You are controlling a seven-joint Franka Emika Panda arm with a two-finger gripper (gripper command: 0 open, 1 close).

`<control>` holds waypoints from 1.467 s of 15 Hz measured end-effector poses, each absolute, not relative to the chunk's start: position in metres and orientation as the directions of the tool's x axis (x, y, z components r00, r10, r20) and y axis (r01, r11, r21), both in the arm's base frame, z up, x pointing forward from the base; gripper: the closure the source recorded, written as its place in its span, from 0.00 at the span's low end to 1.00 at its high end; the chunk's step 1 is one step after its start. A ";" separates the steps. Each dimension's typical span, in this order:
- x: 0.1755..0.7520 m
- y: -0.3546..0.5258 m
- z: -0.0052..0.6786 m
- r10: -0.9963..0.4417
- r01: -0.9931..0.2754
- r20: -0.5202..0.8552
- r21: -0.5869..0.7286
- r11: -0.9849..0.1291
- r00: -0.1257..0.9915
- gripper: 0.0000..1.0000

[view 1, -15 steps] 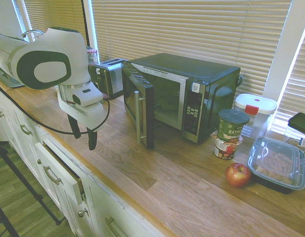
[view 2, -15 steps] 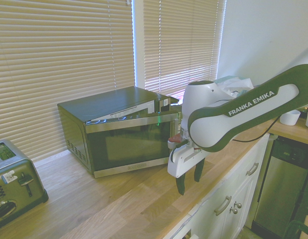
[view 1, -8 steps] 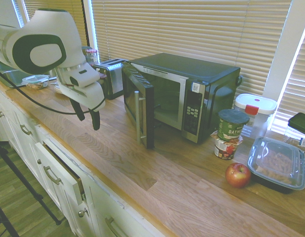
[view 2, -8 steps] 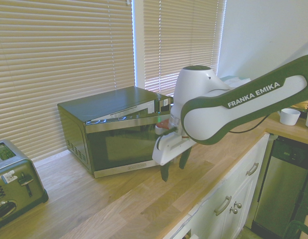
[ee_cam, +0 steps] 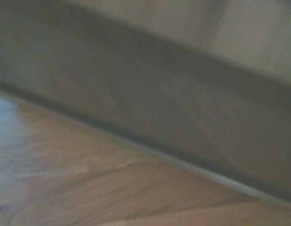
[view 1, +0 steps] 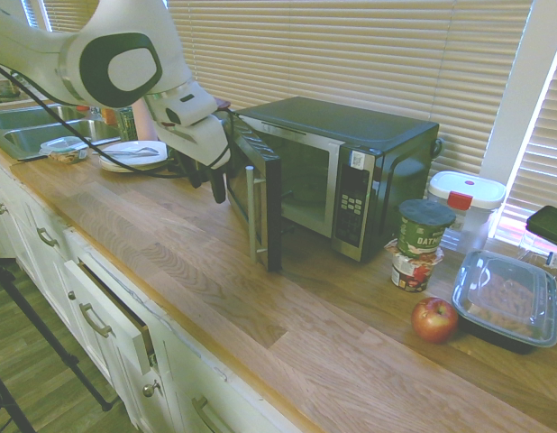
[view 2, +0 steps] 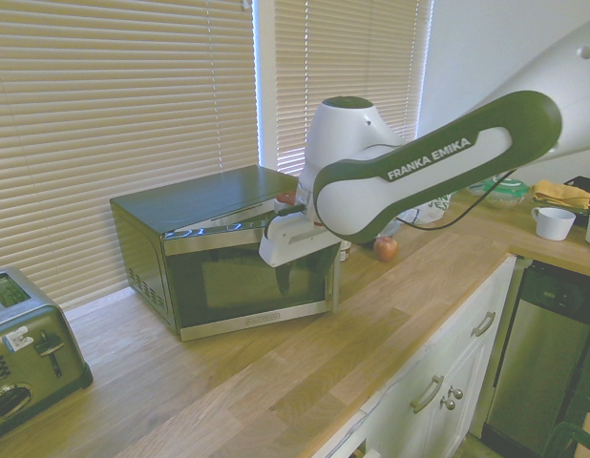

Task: Close the microwave

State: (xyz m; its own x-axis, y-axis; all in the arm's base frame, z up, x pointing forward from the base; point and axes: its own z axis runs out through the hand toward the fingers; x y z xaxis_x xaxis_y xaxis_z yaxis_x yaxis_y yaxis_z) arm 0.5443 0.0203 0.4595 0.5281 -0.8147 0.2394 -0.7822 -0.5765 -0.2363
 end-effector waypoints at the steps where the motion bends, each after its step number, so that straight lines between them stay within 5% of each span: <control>1: 0.554 0.017 0.460 -0.819 -0.785 0.242 -0.244 -0.570 0.520 0.00; 11: 0.665 -0.021 0.462 -0.849 -0.803 0.285 -0.293 -0.519 0.445 0.00; 18: 0.661 -0.023 0.466 -0.860 -0.810 0.251 -0.299 -0.505 0.444 0.00; 22: 0.607 -0.022 0.459 -0.851 -0.807 0.205 -0.273 -0.524 0.484 0.00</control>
